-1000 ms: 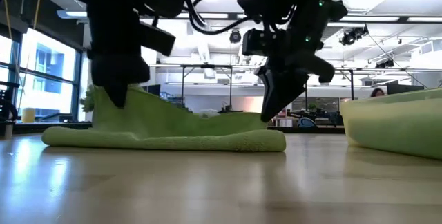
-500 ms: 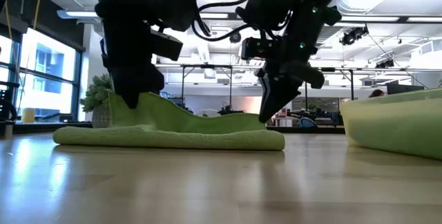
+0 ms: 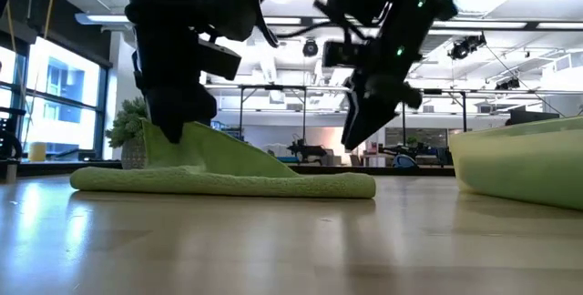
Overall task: Roll microfiber towels into tight, uniform cylinder then place into a basket
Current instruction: Fold the light green cloth
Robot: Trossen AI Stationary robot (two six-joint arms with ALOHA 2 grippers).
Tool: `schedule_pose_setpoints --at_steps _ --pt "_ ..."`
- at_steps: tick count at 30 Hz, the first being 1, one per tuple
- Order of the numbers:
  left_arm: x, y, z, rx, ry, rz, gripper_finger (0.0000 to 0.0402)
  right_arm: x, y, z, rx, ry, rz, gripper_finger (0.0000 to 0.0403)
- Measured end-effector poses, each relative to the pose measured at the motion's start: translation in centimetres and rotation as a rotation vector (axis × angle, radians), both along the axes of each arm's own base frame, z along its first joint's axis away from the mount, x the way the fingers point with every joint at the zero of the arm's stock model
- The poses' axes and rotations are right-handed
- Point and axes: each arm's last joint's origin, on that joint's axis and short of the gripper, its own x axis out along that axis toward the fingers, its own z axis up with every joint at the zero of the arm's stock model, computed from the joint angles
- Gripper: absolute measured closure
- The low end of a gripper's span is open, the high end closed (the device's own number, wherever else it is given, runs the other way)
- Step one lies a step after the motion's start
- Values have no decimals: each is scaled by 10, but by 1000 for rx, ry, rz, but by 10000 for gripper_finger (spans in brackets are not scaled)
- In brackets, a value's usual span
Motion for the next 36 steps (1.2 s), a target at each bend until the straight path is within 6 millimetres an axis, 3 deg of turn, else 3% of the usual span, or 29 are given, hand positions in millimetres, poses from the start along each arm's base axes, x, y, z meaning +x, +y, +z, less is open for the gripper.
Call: schedule_pose_setpoints --at_steps 4,9,17,26,30,36 --pt "0 0 0 -11 1 3 399 1 14 2 133 -33 27 276" --pt "-4 -1 0 -59 50 21 399 5 25 -5 118 -34 68 280" --pt "-6 1 0 -66 63 45 399 9 21 -9 70 -54 44 286" --pt "-5 1 0 -81 57 48 394 14 19 -33 81 12 41 286" --pt "-6 1 0 -72 67 36 364 16 19 -40 81 23 41 286" --pt "-7 2 1 -74 105 5 285 16 19 -41 90 26 25 286"
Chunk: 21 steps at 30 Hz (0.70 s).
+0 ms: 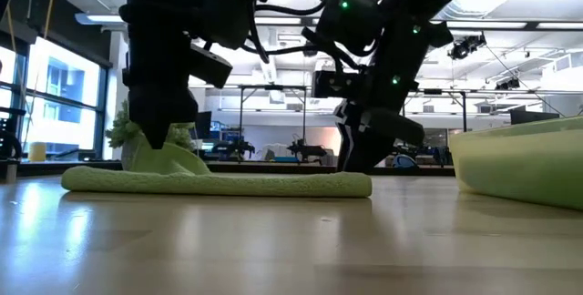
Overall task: Roll microfiber towels into tight, uniform cylinder then place into a basket
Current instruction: Fold the light green cloth, then roll the light green cloth
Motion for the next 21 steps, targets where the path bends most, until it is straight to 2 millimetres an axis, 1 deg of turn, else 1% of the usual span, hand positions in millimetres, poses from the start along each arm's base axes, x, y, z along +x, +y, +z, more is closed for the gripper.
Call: schedule_pose_setpoints --at_steps 3,7,13,16,18,21 --pt "0 -1 0 -50 5 21 258 0 -1 0 -1 0 -1 286" --pt "1 -5 2 -165 -4 86 250 0 -6 0 -15 0 -12 286" --pt "-1 -20 1 -309 19 106 267 1 -14 0 -14 -3 -38 286" --pt "0 -28 0 -306 5 79 277 1 -16 0 -12 -6 -45 286" --pt "2 -31 -1 -267 -31 49 282 1 -16 0 -8 -7 -47 286" --pt "3 -34 -8 -250 -85 21 287 1 -15 0 -7 -7 -47 286"
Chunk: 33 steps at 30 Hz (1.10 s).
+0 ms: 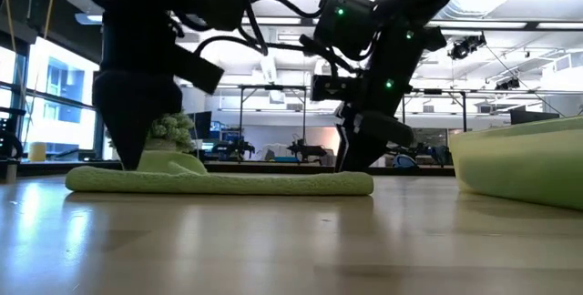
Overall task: Roll microfiber towels into tight, uniform cylinder then place into a basket
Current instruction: Roll the light green cloth
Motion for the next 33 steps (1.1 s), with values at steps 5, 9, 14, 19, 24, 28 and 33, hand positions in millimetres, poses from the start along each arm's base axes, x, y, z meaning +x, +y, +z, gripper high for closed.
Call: schedule_pose_setpoints --at_steps 5,9,14,19,24,28,33 --pt "-8 0 -15 -12 -1 44 293 0 1 0 10 0 7 286" --pt "-15 -5 -21 -79 29 96 297 0 2 0 31 0 18 286" --pt "-15 -16 -22 -164 16 86 303 1 -1 0 28 -5 23 286" --pt "-12 -19 -19 -157 1 68 308 1 -5 3 13 -13 40 286" --pt "-8 -16 -3 -61 40 -17 311 5 7 34 71 -37 -25 286" --pt "-5 -6 3 37 57 -123 312 5 29 43 156 -68 -94 286" --pt "-3 16 -2 62 82 -159 312 9 60 34 211 -107 -119 286"
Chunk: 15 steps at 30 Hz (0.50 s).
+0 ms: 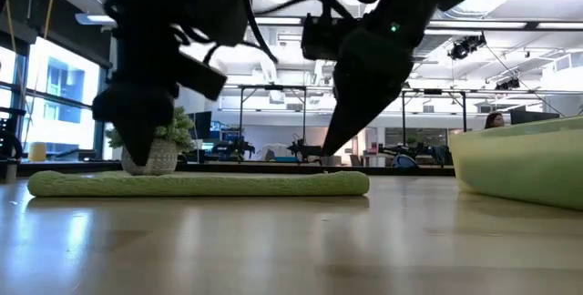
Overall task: Roll microfiber towels into tight, uniform cylinder then place into a basket
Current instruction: Roll the light green cloth
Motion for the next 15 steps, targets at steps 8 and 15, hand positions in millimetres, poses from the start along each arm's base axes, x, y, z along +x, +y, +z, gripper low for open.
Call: schedule_pose_setpoints --at_steps 8,15 --pt "-10 15 -19 -84 38 40 312 4 12 -30 -54 37 -78 286" --pt "-12 -2 -25 -159 -22 116 312 4 -1 -38 -175 104 -7 286"
